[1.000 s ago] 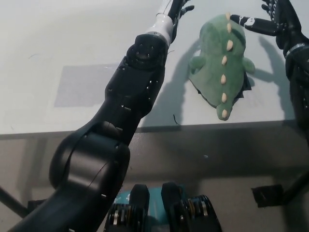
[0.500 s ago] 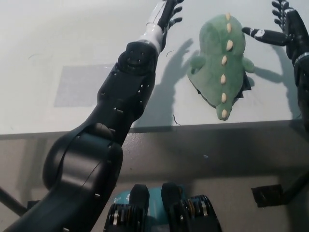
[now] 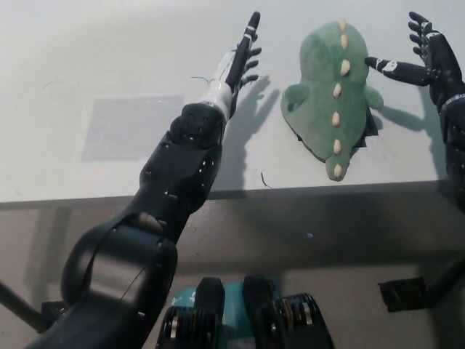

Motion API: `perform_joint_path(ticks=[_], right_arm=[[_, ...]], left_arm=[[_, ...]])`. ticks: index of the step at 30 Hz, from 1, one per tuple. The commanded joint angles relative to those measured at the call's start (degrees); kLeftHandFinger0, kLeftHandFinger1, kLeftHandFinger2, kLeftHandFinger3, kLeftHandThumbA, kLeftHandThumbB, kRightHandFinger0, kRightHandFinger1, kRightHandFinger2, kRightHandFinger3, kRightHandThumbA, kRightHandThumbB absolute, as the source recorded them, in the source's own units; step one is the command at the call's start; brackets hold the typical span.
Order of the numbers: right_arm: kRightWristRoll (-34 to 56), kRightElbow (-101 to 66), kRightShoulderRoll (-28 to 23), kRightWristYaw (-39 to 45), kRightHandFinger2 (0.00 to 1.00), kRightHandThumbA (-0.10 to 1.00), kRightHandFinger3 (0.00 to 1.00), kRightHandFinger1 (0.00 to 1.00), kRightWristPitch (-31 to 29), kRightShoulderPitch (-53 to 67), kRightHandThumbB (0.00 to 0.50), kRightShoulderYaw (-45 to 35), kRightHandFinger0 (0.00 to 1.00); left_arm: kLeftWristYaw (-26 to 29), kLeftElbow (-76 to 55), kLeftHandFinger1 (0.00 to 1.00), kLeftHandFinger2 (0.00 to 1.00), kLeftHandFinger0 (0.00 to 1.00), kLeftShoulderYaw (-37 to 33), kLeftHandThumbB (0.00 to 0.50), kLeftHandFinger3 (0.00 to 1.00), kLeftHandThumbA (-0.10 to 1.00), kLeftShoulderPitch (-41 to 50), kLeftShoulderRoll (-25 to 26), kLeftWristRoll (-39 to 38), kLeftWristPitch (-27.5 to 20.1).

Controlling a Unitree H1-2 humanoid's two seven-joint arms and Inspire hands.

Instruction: Use both hands to pick up a dinasour on the right side and move it to the left side

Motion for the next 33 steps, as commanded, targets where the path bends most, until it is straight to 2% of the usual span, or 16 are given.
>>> perform_joint_path(ticks=[1,3,4,7,11,12,14,17,18,19,21,26,28,29,30,33], right_arm=[[1.03,0.47,0.0,0.46,1.0,1.0,1.0,1.0,-2.39,-1.12,0.108,-0.32,1.0],[1.14,0.71,0.17,0.27,1.0,1.0,1.0,1.0,-2.35,-1.02,0.112,-0.42,1.0],[0.79,1.29,0.2,0.11,1.0,1.0,1.0,1.0,-3.0,-0.93,0.088,-0.12,1.0],[0.94,2.58,0.43,-0.12,1.0,1.0,1.0,1.0,-3.69,-1.09,0.09,-0.29,1.0],[0.67,4.49,0.75,-0.13,1.0,1.0,1.0,1.0,-5.54,-1.61,0.051,0.02,1.0],[0.23,4.8,0.99,-0.54,1.0,1.0,1.0,1.0,-6.52,-1.25,0.022,0.36,1.0],[0.07,5.22,1.4,-0.82,1.0,1.0,1.0,1.0,-6.9,-0.93,0.024,0.49,1.0],[1.55,3.39,2.54,-0.03,1.0,1.0,1.0,1.0,-3.9,0.02,0.017,-0.56,1.0],[1.51,3.43,2.84,-0.22,1.0,1.0,1.0,1.0,-3.55,0.24,0.023,-0.58,1.0],[1.17,3.32,3.23,-0.58,1.0,1.0,1.0,1.0,-3.45,0.65,0.042,-0.33,1.0],[1.28,3.56,3.62,-0.53,1.0,1.0,1.0,1.0,-3.91,1.07,0.038,-0.38,1.0],[2.61,2.75,4.89,1.16,1.0,1.0,1.0,1.0,-5.25,2.37,0.001,-1.03,1.0],[2.51,2.13,5.62,1.68,1.0,1.0,1.0,1.0,-6.01,3.02,0.032,-0.63,1.0],[2.73,2.32,5.77,1.99,1.0,1.0,1.0,1.0,-6.53,3.12,0.035,-0.64,1.0],[3.02,2.24,6.35,2.49,1.0,1.0,1.0,1.0,-6.81,3.39,0.059,-0.6,1.0],[3.4,2.63,7.01,2.85,1.0,1.0,1.0,1.0,-7.47,3.54,0.074,-0.5,1.0]], left_arm=[[-0.37,-0.34,1.0,1.0,1.0,-0.66,0.301,1.0,1.0,-1.77,-0.44,1.02,-2.14],[-0.19,-0.23,1.0,1.0,1.0,-0.66,0.298,1.0,1.0,-1.47,-0.67,0.91,-1.49],[-0.19,-0.06,1.0,1.0,1.0,-0.38,0.293,1.0,1.0,-1.06,-0.94,0.54,-1.46],[-0.28,0.01,1.0,1.0,1.0,-0.83,0.313,1.0,1.0,-0.52,-1.14,1.0,-1.29],[-0.99,0.36,1.0,1.0,1.0,-0.09,0.308,1.0,1.0,-0.31,-1.62,0.04,-0.86],[-0.75,0.45,1.0,1.0,1.0,0.09,0.314,1.0,1.0,0.09,-2.02,-0.12,-1.12],[-0.7,0.46,1.0,1.0,1.0,0.4,0.311,1.0,1.0,0.45,-2.37,-0.4,-1.29],[-0.63,0.45,1.0,1.0,1.0,-0.13,0.299,1.0,1.0,0.9,-2.71,0.17,-1.22],[-0.4,0.47,1.0,1.0,1.0,-0.41,0.29,1.0,1.0,1.07,-2.83,0.48,-1.4],[-0.62,0.6,1.0,1.0,1.0,-0.52,0.303,1.0,1.0,1.26,-2.97,0.52,-1.19],[-0.69,0.66,1.0,1.0,1.0,-0.52,0.319,1.0,1.0,1.42,-3.14,0.47,-0.98],[-0.63,0.93,1.0,1.0,1.0,-0.4,0.317,1.0,1.0,1.7,-3.68,0.32,-0.34],[-0.83,1.04,1.0,1.0,1.0,-0.06,0.338,1.0,1.0,1.78,-4.16,-0.09,0.4],[-0.76,1.04,1.0,1.0,1.0,0.0,0.338,1.0,1.0,1.78,-4.32,-0.13,0.51],[-0.28,1.22,1.0,1.0,1.0,-0.34,0.335,1.0,1.0,1.75,-4.88,0.26,0.59],[-0.15,1.41,1.0,1.0,1.0,-0.05,0.325,1.0,1.0,1.6,-5.69,-0.08,0.72]])
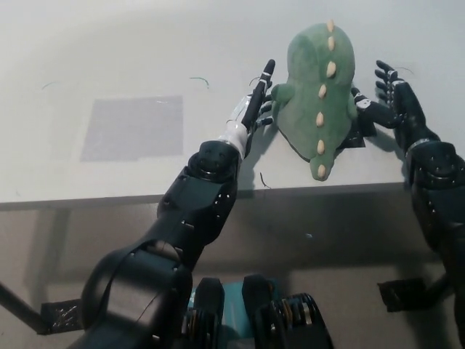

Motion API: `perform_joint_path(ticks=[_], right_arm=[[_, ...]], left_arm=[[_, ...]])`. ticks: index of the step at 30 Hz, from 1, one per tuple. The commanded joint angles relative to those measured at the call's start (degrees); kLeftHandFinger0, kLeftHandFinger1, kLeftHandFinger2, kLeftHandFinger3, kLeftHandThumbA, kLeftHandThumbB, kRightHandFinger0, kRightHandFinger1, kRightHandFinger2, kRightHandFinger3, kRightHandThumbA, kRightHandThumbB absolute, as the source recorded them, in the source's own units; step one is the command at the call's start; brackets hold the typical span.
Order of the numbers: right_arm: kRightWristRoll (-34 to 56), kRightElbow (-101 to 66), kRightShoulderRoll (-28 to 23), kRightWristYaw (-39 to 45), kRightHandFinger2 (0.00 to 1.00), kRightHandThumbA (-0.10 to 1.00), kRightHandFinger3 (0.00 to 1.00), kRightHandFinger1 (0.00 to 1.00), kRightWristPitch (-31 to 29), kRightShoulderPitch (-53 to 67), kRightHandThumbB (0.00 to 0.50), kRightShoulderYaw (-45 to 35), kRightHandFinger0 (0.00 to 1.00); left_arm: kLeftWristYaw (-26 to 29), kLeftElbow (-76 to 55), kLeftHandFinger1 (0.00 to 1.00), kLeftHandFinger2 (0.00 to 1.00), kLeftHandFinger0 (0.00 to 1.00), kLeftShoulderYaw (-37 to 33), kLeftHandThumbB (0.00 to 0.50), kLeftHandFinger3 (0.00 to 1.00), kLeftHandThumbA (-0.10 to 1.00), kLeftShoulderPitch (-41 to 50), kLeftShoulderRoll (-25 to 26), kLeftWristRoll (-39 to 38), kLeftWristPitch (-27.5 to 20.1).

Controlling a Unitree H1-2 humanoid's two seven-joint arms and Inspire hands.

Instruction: Use both hands to pick up a dinasour on the right side and move it to the left side

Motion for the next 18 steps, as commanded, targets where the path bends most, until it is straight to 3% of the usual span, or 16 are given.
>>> perform_joint_path(ticks=[1,6,7,9,11,12,14,18], right_arm=[[1.55,-0.77,1.53,2.48,1.0,1.0,1.0,1.0,-2.81,-1.12,0.086,0.12,1.0],[2.07,-0.82,2.81,1.62,1.0,1.0,1.0,1.0,-2.48,-1.75,0.117,-0.18,1.0],[1.82,-1.12,3.08,1.99,1.0,1.0,1.0,1.0,-2.76,-1.75,0.141,0.17,1.0],[2.28,-1.43,3.55,2.63,1.0,1.0,1.0,1.0,-2.8,-1.98,0.145,0.01,1.0],[1.73,-1.91,3.99,1.95,1.0,1.0,1.0,1.0,-3.58,-2.1,0.051,0.36,1.0],[1.25,-1.8,4.13,1.22,1.0,1.0,1.0,1.0,-3.78,-2.25,0.002,0.57,1.0],[1.73,-2.03,4.29,1.49,1.0,1.0,1.0,1.0,-3.86,-2.21,0.0,0.26,1.0],[1.4,-3.76,4.28,0.78,1.0,1.0,1.0,1.0,-2.74,-1.85,0.015,0.31,1.0]], left_arm=[[0.0,-0.24,1.0,1.0,1.0,0.13,0.328,1.0,1.0,-2.25,-2.06,0.11,0.39],[-0.47,0.01,1.0,1.0,1.0,-0.09,0.339,1.0,1.0,-3.11,-2.64,0.27,0.34],[-0.49,0.04,1.0,1.0,1.0,-0.21,0.375,1.0,1.0,-3.39,-3.14,0.35,0.61],[-1.18,0.11,1.0,1.0,1.0,-0.29,0.357,1.0,1.0,-3.8,-3.53,0.31,0.72],[-0.77,0.16,1.0,1.0,1.0,-0.28,0.403,1.0,1.0,-4.5,-4.15,0.29,2.0],[-0.37,0.15,1.0,1.0,1.0,-0.3,0.399,1.0,1.0,-4.9,-4.41,0.34,2.77],[-0.16,0.05,1.0,1.0,1.0,-0.28,0.393,1.0,1.0,-5.22,-4.63,0.33,3.42],[-0.16,-0.08,1.0,1.0,1.0,0.07,0.334,1.0,1.0,-6.09,-5.1,-0.04,4.38]])
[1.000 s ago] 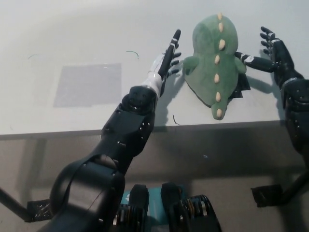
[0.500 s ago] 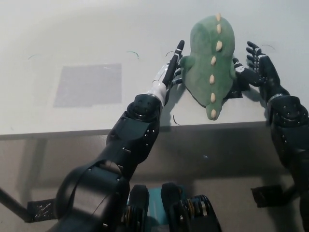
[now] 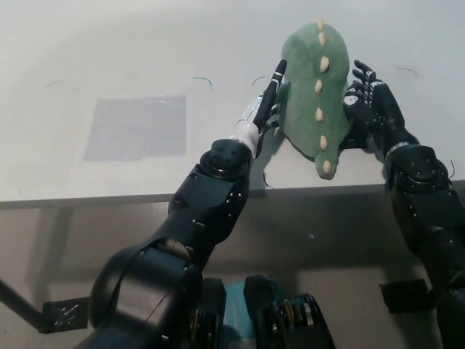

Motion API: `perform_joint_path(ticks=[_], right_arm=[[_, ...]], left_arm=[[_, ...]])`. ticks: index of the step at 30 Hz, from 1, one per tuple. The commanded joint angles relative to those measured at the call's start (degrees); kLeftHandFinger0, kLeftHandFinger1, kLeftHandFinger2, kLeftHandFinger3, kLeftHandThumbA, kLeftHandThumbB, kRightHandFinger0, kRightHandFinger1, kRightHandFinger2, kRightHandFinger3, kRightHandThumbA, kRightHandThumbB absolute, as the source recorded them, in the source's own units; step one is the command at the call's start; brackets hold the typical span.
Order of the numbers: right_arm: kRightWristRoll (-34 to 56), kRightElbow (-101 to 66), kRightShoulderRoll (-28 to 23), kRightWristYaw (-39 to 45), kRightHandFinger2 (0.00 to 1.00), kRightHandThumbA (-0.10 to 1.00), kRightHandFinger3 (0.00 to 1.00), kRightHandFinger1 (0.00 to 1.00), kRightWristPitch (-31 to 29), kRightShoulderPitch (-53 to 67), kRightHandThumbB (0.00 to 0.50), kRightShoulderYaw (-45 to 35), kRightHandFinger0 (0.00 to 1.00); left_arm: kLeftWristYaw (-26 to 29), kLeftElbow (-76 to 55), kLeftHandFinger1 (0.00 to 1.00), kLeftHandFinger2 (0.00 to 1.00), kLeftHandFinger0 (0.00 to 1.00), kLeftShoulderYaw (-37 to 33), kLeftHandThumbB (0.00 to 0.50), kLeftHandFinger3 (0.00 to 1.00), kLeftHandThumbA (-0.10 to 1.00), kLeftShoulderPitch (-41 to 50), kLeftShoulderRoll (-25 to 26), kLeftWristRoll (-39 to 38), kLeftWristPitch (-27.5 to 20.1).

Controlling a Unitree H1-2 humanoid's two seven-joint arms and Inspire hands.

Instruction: Use both hands to pick up a dinasour on the right side and move it to the left side

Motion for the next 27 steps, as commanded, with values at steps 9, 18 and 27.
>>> perform_joint_path(ticks=[9,18,27], right_arm=[[0.35,-1.58,1.13,-0.71,1.0,1.0,1.0,1.0,-4.5,-2.61,0.0,0.31,1.0],[2.06,-0.43,1.7,0.12,1.0,1.0,1.0,1.0,-6.02,-2.95,0.0,-0.73,1.0],[2.37,0.99,1.96,-0.1,1.0,1.0,1.0,1.0,-6.4,-3.99,0.0,-0.78,1.0]], left_arm=[[-1.5,-0.57,1.0,1.0,1.0,-0.75,0.249,1.0,1.0,-6.03,-3.63,0.55,1.78],[-2.19,-0.49,1.0,1.0,1.0,-0.86,0.297,1.0,1.0,-5.81,-4.26,0.52,-1.45],[-1.87,-0.53,1.0,1.0,1.0,-1.28,0.341,1.0,1.0,-6.05,-3.64,0.87,-0.91]])
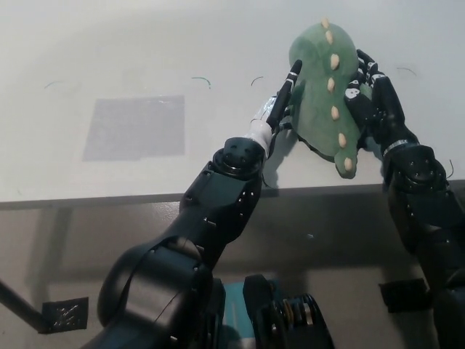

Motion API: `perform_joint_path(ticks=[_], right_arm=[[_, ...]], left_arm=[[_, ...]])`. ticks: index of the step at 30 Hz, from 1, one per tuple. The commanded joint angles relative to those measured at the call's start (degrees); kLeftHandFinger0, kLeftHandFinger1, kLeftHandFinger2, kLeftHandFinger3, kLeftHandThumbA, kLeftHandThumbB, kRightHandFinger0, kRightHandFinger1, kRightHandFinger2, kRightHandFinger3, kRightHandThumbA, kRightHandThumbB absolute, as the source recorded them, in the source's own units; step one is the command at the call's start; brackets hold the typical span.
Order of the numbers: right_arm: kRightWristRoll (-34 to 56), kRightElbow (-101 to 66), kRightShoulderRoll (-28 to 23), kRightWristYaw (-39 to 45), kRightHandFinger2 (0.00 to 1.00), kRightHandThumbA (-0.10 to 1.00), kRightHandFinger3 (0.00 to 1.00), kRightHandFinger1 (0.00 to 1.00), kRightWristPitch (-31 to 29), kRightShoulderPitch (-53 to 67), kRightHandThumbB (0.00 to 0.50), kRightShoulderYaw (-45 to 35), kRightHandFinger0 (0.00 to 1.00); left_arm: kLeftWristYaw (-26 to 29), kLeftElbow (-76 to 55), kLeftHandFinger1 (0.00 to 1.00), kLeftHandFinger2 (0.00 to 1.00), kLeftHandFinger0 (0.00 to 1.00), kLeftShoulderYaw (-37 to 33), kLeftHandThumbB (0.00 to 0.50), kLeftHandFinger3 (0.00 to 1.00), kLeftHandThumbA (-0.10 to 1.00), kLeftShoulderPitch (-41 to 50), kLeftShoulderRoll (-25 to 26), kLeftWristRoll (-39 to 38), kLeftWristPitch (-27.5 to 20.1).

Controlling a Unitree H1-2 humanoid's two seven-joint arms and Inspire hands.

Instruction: Use both hands to pick up a dinasour on the right side and move it to the left side

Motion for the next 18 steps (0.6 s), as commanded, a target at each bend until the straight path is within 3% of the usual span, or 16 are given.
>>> perform_joint_path(ticks=[1,10,18], right_arm=[[1.35,0.08,1.51,0.99,1.0,1.0,1.0,1.0,-1.86,-3.71,0.0,-0.23,1.0],[0.53,1.14,1.66,0.23,1.0,1.0,1.0,1.0,-2.71,-3.68,0.0,0.58,1.0],[0.59,1.07,2.64,0.12,1.0,1.0,1.0,1.0,-2.05,-3.08,0.0,0.74,1.0]], left_arm=[[-2.35,-0.67,1.0,1.0,1.0,-0.73,0.341,1.0,1.0,-5.06,-2.13,0.75,-2.44],[-1.64,-0.54,1.0,1.0,1.0,-0.49,0.366,1.0,1.0,-4.73,-1.88,0.6,-1.28],[-2.35,-0.91,1.0,1.0,1.0,-0.39,0.356,1.0,1.0,-3.14,-1.46,0.42,-2.54]])
